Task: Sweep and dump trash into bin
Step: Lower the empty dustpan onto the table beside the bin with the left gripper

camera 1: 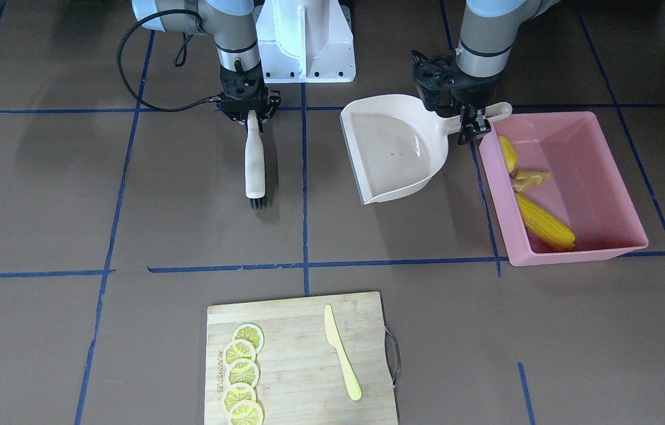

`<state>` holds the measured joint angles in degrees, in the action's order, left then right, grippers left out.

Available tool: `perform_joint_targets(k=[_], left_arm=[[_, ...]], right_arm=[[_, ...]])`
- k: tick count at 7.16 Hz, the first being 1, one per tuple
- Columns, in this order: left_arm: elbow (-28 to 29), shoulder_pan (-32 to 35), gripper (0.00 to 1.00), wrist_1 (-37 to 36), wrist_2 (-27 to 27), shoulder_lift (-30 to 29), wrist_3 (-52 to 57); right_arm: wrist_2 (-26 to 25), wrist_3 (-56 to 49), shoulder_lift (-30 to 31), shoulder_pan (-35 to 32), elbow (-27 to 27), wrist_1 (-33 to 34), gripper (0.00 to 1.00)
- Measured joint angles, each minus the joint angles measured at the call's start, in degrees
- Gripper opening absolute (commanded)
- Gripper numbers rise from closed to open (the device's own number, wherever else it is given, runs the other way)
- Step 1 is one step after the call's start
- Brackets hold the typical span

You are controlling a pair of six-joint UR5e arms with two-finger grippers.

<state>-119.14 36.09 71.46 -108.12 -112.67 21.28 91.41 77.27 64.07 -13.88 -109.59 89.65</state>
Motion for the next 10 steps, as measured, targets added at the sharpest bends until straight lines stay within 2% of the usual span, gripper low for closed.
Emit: perform_joint_targets(k=[5, 10], left_arm=[[10.2, -4.5, 0.00, 8.9, 0.1, -2.1, 0.3], [13.7, -7.3, 0.05, 9.7, 0.2, -3.9, 0.2]], right_arm=[[-0.2, 0.1, 0.0, 0.0, 0.0, 0.0, 0.00], [-0.3, 0.1, -0.1, 0.1, 0.0, 0.0, 0.00]])
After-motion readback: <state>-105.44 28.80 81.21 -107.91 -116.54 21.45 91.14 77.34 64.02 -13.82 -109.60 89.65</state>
